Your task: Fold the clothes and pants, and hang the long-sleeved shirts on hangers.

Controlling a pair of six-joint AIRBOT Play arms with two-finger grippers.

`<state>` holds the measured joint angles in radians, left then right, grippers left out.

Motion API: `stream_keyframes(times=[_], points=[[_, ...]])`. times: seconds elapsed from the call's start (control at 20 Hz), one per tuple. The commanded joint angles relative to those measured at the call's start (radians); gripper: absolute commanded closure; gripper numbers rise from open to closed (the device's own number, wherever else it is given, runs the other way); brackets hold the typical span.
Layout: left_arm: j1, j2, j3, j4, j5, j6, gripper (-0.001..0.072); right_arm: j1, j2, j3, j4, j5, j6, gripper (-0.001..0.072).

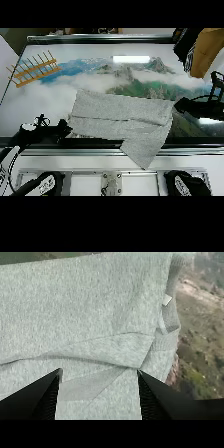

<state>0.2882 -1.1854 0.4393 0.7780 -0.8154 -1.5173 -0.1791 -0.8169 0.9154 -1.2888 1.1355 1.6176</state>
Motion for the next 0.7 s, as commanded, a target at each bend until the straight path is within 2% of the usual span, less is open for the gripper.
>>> stream_keyframes(times=[0.0, 0.15, 0.3, 0.45, 0.65], points=[[-0.055, 0.061, -0.001, -0.024, 0.077, 0.002, 0.0699, -0.007, 0.002, -0.043, 0.003, 0.106, 0.01, 0.0206], [-0.11, 0.17, -0.002, 0.068, 0.069, -0.011, 0.0699, -0.079, 0.024, -0.179, 0.003, 0.203, 0.036, 0.0206], [-0.159, 0.248, -0.002, 0.208, 0.014, -0.067, 0.0699, -0.2, 0.063, -0.384, 0.008, 0.2, 0.113, 0.0206], [-0.22, 0.29, -0.002, 0.226, 0.004, -0.069, 0.0699, -0.237, 0.066, -0.547, 0.103, 0.123, 0.117, 0.0206], [-0.255, 0.297, -0.002, 0.225, 0.004, -0.069, 0.0699, -0.138, 0.062, -0.669, 0.203, -0.016, 0.112, 0.0208]])
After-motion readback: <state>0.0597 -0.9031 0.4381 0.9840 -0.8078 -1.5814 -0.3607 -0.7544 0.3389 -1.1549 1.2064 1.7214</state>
